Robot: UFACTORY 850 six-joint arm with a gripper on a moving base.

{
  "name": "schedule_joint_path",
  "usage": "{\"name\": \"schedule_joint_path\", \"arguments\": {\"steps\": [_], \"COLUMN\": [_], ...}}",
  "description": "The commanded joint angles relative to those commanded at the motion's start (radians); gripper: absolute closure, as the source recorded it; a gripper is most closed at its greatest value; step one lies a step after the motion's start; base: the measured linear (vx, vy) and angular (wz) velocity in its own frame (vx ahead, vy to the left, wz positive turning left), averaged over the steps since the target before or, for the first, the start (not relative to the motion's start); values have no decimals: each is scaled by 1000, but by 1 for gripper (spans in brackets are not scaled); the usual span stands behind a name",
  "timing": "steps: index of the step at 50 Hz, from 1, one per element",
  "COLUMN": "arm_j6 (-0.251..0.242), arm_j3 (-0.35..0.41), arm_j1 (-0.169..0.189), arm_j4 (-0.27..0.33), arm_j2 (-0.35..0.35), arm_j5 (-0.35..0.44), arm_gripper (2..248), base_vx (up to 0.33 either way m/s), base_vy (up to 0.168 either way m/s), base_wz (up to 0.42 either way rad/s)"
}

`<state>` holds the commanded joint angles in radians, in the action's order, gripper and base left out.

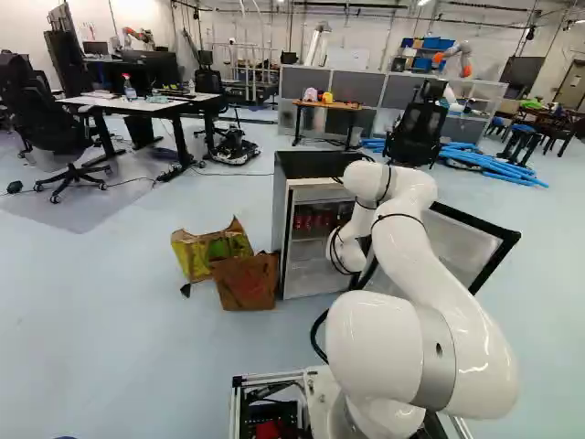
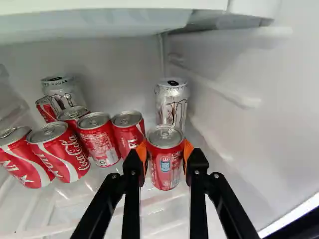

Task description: Grab a drink from the fridge

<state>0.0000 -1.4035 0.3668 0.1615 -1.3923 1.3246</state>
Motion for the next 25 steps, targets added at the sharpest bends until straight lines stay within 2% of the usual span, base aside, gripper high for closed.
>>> {"name": "schedule_joint_path", "arguments": {"steps": [25], "arm_j6": [0], "arm_j3": [207], "arm_j1": [7], "arm_j4": [0], "arm_j2": [157], "arm_j5": [0], "arm_gripper": [157], "base_vx": [0], "base_vy": [0], "base_wz": [0]}}
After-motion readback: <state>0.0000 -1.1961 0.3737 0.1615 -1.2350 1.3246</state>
